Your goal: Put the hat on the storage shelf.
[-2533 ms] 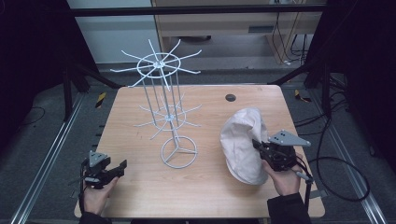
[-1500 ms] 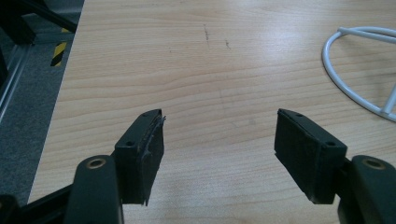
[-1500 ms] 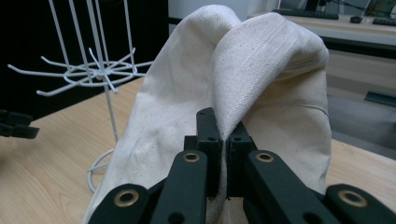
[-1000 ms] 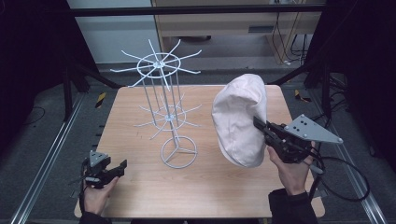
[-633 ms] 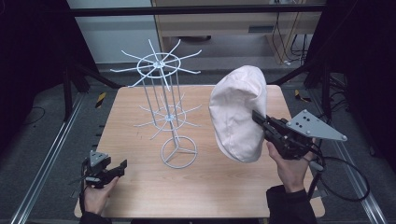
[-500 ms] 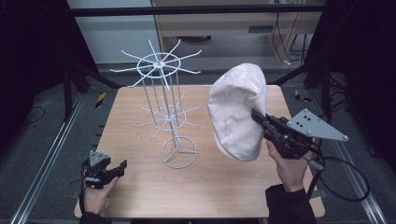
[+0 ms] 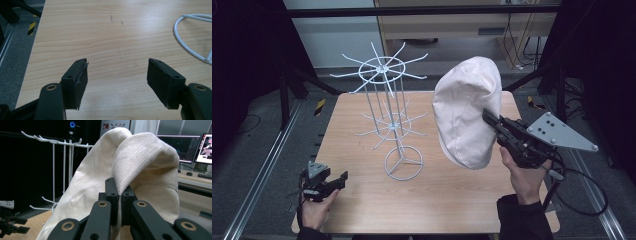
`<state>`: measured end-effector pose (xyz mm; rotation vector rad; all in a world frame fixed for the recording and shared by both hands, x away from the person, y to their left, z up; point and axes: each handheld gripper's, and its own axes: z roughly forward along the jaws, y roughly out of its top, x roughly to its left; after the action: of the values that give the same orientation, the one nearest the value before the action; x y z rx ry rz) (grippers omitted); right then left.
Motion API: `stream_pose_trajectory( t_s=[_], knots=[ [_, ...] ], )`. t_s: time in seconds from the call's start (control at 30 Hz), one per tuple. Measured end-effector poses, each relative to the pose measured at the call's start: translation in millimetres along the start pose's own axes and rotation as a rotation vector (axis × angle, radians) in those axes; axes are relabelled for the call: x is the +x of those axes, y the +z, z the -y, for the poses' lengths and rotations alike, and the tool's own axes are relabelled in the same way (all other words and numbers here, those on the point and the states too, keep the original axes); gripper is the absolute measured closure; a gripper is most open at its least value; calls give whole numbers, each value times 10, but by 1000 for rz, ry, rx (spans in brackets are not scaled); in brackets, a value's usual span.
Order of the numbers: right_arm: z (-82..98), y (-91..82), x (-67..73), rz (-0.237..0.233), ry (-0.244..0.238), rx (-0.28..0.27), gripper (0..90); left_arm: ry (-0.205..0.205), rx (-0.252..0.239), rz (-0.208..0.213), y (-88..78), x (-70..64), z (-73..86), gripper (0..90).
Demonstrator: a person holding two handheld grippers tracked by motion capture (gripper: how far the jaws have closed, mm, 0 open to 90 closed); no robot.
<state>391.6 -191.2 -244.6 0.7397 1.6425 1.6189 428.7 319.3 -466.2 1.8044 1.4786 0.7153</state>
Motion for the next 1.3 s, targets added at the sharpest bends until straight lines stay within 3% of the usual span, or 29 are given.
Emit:
stream_pose_trajectory(
  t_s=[0.7, 1.3],
  knots=[
    [-282, -51, 26, -11, -33, -71, 885, 1, 3, 1, 5, 1, 1, 332],
    [-503, 103, 157, -52, -56, -127, 885, -1, 2, 2, 3, 6, 2, 332]
  ],
)
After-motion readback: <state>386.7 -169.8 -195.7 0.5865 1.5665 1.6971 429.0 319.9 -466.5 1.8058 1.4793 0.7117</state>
